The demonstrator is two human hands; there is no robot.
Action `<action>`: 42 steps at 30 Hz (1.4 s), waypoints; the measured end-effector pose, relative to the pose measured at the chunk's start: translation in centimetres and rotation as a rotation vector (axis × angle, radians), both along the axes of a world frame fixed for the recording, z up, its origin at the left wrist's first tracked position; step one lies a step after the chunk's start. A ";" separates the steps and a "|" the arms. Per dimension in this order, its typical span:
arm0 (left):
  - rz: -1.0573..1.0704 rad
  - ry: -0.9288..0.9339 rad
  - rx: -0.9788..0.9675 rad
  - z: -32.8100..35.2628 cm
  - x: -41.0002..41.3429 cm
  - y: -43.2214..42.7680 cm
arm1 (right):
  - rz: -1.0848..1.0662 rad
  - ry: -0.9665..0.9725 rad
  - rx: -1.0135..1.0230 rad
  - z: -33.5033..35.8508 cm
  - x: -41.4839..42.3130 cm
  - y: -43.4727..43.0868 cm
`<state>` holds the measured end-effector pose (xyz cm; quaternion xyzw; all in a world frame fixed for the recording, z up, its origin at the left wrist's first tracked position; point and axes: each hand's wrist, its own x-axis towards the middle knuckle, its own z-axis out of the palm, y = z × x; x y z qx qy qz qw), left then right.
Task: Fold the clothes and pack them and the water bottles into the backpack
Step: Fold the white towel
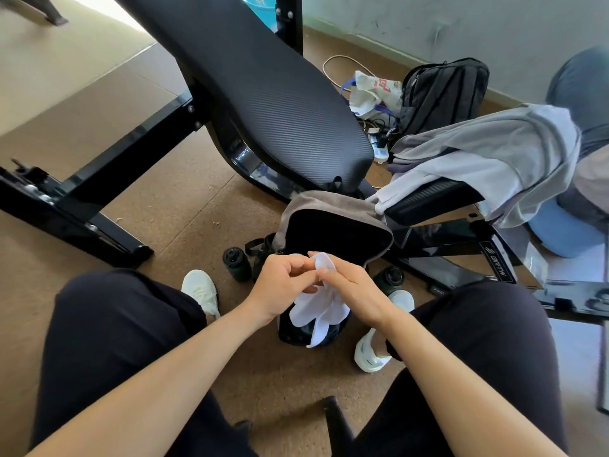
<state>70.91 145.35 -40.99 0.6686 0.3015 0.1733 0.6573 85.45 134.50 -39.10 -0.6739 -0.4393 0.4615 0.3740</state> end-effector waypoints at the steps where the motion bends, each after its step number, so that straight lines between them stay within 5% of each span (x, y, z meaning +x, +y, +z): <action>1: -0.018 -0.011 -0.035 0.1 -0.1 0.2 | 0.024 -0.051 0.004 0.2 0.0 0.0; 5: -0.099 -0.023 -0.132 0.6 -0.1 0.7 | 0.018 -0.282 0.089 0.1 0.1 0.0; 8: -0.103 -0.034 -0.123 1.1 -0.1 0.7 | -0.003 -0.250 0.087 -0.1 0.8 0.0; 12: 0.164 0.004 -0.061 1.1 -0.4 2.4 | -0.094 -0.187 0.071 -0.3 1.8 0.0; 16: 0.424 0.316 -0.037 -1.0 -1.1 5.3 | -0.127 -0.101 0.114 0.6 3.0 -0.7; 22: 0.026 0.627 -0.145 -3.3 -1.4 4.2 | -0.205 0.016 0.166 1.8 4.0 -1.6; 28: -0.103 0.771 0.094 -5.1 -2.6 2.8 | -0.290 0.058 0.192 2.5 4.6 -2.6; 42: 0.384 0.417 -0.185 0.8 -2.9 5.7 | -0.686 -0.078 0.210 1.0 6.9 -2.6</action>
